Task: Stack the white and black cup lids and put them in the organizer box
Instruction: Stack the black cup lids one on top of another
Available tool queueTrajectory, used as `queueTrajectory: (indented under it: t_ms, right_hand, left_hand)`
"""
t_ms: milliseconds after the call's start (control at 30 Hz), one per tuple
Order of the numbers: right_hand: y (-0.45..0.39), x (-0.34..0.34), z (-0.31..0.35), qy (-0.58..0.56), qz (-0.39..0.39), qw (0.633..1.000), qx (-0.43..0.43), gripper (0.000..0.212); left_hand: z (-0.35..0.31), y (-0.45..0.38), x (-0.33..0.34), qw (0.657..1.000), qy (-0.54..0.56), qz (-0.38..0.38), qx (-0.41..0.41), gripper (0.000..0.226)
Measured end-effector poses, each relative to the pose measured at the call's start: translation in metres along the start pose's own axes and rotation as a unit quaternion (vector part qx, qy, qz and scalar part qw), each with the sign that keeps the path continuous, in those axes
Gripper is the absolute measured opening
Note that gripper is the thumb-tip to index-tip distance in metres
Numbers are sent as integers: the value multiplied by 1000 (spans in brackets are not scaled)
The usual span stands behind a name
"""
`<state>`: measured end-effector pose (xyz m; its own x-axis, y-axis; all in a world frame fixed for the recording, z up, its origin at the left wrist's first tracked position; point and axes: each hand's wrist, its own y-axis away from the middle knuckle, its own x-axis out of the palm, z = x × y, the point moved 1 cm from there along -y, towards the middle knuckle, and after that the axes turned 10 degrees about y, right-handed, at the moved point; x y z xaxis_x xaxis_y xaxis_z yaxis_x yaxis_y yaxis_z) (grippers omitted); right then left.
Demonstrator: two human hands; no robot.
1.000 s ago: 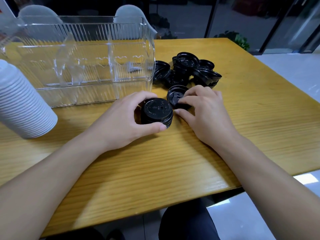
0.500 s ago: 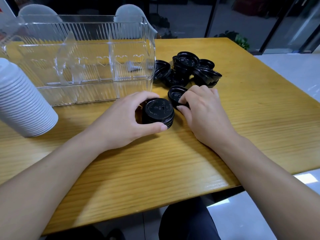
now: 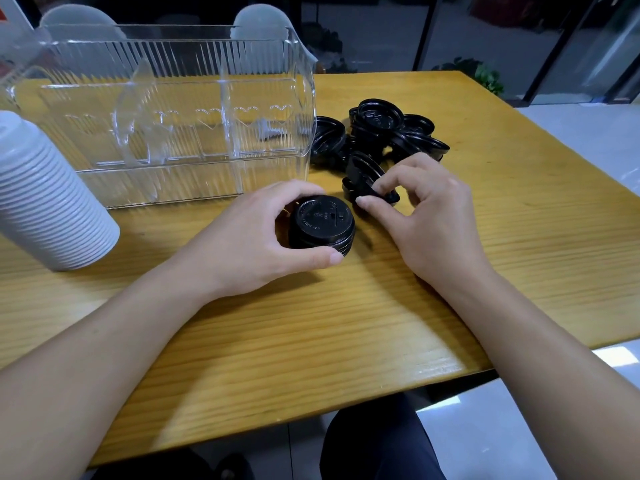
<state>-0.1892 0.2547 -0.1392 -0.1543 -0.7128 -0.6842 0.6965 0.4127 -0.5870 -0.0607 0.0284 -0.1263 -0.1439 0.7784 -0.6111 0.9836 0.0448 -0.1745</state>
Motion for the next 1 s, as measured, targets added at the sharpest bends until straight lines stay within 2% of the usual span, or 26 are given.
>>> queueTrajectory:
  t_ms: [167,300,400,533,733,1000]
  right_hand:
    - [0,0,-1,-35,39,999,12,15]
    - [0,-2,1,-66,33,997,15,14]
    - [1,-5,7,-104,12,994,-13,12]
    - [4,-9,17,-131,-3,988,-77,8]
    - [8,-9,24,-131,-9,983,-132,4]
    - [9,-11,29,-130,30,975,-175,14]
  left_hand:
    - [0,0,0,1000,4,-1,0,70]
    - [4,-1,1,1000,7,-11,-2,78]
    - [7,-2,1,998,41,-42,-9,81]
    - [3,-3,-3,990,111,-88,24,71]
    - [-2,-2,0,980,151,-93,87,61]
    - [-6,-3,1,956,256,-78,119,71]
